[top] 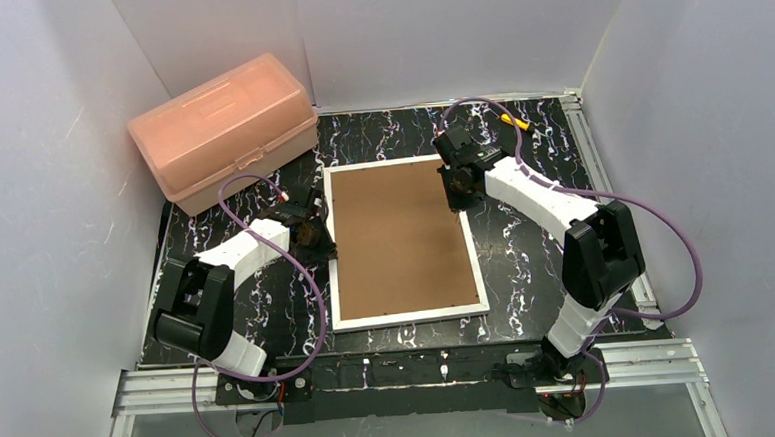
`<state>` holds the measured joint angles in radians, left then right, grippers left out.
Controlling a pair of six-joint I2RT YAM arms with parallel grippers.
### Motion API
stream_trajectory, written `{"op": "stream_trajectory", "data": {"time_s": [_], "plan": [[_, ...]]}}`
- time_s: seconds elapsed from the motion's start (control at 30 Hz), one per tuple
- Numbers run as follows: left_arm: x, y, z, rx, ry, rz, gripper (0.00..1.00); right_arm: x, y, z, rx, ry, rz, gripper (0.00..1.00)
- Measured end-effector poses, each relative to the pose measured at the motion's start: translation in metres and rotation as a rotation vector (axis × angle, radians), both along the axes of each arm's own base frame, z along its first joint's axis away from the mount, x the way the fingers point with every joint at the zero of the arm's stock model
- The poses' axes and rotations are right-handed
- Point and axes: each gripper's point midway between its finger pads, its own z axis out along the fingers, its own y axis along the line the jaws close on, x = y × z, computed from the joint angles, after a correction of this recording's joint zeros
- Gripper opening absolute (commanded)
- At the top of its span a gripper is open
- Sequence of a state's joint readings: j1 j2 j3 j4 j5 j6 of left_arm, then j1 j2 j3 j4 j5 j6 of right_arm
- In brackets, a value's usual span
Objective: Take the photo out of the frame
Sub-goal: Release the photo frame item from the photo frame.
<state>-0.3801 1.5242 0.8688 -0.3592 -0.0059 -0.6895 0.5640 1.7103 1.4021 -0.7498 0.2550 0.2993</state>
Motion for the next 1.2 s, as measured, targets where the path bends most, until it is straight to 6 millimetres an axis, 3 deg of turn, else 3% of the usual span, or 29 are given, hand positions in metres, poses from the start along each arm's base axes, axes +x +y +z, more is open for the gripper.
{"op": "stream_trajectory", "data": {"time_s": [0.33, 1.2], "plan": [[0.000, 0.000, 0.000, 0.000, 0.000, -0.002, 0.00, 0.002, -0.006, -0.014, -0.048, 0.018, -0.020, 0.01], [0.000, 0.000, 0.000, 0.001, 0.001, -0.002, 0.00, 0.005, -0.008, -0.013, -0.070, 0.002, -0.034, 0.01]]}}
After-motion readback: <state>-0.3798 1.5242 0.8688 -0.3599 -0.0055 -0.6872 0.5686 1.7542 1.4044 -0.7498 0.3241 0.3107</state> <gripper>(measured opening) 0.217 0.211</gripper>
